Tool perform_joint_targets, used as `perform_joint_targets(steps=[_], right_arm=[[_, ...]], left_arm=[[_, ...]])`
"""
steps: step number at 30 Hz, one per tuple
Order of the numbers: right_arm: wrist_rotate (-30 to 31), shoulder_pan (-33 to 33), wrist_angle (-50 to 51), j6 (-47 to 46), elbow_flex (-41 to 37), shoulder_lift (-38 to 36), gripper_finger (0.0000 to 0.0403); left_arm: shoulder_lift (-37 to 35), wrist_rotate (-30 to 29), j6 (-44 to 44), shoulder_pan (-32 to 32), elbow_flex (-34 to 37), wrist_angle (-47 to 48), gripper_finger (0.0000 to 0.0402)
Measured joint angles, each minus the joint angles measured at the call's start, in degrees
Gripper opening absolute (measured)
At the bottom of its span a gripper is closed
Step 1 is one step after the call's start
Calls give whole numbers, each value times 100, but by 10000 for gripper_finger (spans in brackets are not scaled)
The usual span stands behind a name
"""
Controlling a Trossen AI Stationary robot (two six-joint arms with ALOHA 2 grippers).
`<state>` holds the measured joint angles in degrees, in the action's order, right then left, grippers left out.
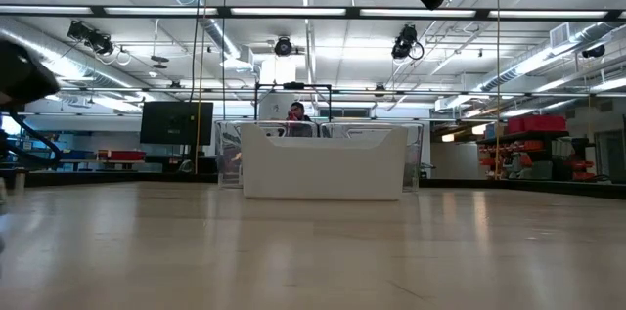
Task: Pick and place Stapler, Stapler remover, tape
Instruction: Put the blue staple remover into the white bin
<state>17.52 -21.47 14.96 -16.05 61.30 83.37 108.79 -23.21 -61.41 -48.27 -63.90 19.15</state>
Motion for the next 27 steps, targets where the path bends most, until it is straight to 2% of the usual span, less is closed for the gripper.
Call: perform_joint_targets(steps=[6,11,12,21,27], right_arm=[[0,1,1,2,0,0,82],[0,0,0,2,0,0,82],[0,2,2,2,0,0,82],[0,1,6,2,0,0,82],[0,2,7,2,0,0,82]], left_arm=[[-31,132,-207,26,214,-151,115],[-18,99,196,110,234,-505,32],[-10,106,344,134,235,-628,27],[-57,20,760,456,247,-747,33],[-270,-352,1611,890,251,-754,29]])
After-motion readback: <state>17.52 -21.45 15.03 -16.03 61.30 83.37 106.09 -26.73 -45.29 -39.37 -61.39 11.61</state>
